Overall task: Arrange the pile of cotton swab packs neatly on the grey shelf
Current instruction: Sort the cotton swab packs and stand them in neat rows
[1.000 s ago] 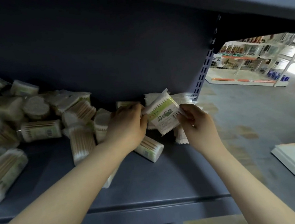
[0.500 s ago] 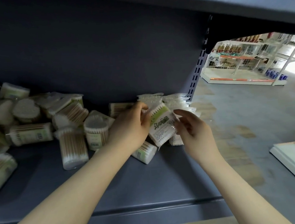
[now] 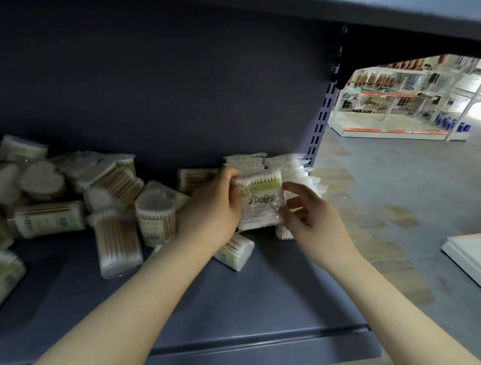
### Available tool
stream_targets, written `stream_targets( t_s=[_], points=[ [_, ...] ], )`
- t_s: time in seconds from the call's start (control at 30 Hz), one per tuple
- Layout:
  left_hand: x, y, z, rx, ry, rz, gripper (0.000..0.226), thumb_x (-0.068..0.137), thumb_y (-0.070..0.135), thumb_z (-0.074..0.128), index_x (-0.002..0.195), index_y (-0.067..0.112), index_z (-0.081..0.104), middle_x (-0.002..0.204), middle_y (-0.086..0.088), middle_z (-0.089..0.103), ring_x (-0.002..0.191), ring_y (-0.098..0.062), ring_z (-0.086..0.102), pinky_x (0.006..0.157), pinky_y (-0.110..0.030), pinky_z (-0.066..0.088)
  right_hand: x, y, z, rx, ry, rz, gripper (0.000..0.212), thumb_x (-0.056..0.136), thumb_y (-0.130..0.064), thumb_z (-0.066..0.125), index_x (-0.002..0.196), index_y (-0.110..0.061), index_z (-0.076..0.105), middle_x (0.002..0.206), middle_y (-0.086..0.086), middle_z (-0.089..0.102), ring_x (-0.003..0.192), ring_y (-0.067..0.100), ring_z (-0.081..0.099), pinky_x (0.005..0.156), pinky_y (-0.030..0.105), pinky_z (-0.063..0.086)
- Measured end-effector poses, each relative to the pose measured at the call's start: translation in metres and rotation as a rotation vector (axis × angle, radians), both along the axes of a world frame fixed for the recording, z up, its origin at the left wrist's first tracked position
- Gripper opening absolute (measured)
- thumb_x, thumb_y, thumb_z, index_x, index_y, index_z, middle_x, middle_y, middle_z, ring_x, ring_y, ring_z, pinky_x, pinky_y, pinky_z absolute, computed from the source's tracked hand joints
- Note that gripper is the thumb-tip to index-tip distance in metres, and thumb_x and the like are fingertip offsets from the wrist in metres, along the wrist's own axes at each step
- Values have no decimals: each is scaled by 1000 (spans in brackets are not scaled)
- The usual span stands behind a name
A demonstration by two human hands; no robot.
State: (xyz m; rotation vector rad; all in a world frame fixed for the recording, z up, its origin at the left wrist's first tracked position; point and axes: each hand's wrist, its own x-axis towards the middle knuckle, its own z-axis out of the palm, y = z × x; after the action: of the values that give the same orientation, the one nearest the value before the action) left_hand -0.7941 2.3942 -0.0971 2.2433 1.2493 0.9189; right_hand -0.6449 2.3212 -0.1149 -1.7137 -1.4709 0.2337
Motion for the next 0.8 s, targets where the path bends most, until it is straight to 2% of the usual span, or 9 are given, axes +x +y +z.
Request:
stream_targets(
  t_s=[0.07, 0.1, 0.2, 0.27, 0.43, 0.53, 0.6, 0.8],
  points=[
    [1, 2, 1, -5, -20, -6, 28, 98, 23, 40, 124, 20, 47, 121, -1, 56, 103, -18, 55, 83, -33, 45, 0, 1, 0, -8, 4, -10, 35, 89, -13, 54, 122, -25, 52, 81, -9, 62, 71, 14, 62, 66, 25, 47],
    [1, 3, 1, -7, -37, -9, 27, 97, 22, 41, 123, 19, 48, 121, -2, 57, 103, -19, 56, 84, -33, 45, 0, 1, 1, -6, -4, -13, 35, 88, -14, 55, 121, -25, 53, 79, -12, 61, 71, 14, 62, 66, 23, 47],
    [2, 6, 2, -31, -96, -15, 26, 97, 21, 43, 121, 16, 51, 117, -2, 58, 102, -16, 56, 81, -26, 43, 0, 2, 3, 14, -25, -12, 35, 87, -11, 56, 120, -22, 55, 78, -12, 59, 69, 7, 60, 59, 6, 41],
    [2, 7, 3, -55, -129, -22, 26, 96, 21, 44, 121, 16, 52, 115, -1, 59, 101, -14, 56, 81, -24, 43, 0, 3, 3, 29, -48, -15, 35, 86, -10, 57, 118, -20, 56, 82, -6, 60, 71, 11, 58, 60, 5, 40],
    [1, 7, 4, -71, -160, -40, 25, 95, 21, 47, 119, 16, 53, 114, 2, 57, 101, -11, 55, 84, -23, 43, 2, 6, 4, 43, -125, -6, 33, 83, -6, 57, 115, -15, 60, 95, 0, 57, 69, 7, 55, 64, 12, 42],
    [0, 7, 5, -64, -159, -34, 24, 95, 21, 48, 118, 17, 54, 114, 2, 58, 100, -10, 55, 85, -23, 44, 1, 7, 6, 59, -144, -7, 31, 81, -2, 56, 110, -11, 62, 94, 1, 56, 74, 15, 56, 71, 26, 48],
    [0, 7, 6, -60, -159, -27, 23, 94, 21, 49, 117, 17, 54, 112, 3, 58, 97, -10, 55, 83, -22, 43, 1, 8, 8, 72, -143, -11, 33, 80, -1, 55, 111, -10, 62, 93, 2, 56, 75, 18, 56, 73, 32, 49],
    [-1, 6, 11, -62, -117, -75, 20, 89, 22, 58, 108, 22, 54, 107, 8, 58, 92, -9, 56, 77, -24, 45, 4, 11, 14, 58, -164, 4, 38, 78, 3, 52, 113, -9, 62, 93, 1, 53, 80, 18, 53, 79, 33, 47]
  ],
)
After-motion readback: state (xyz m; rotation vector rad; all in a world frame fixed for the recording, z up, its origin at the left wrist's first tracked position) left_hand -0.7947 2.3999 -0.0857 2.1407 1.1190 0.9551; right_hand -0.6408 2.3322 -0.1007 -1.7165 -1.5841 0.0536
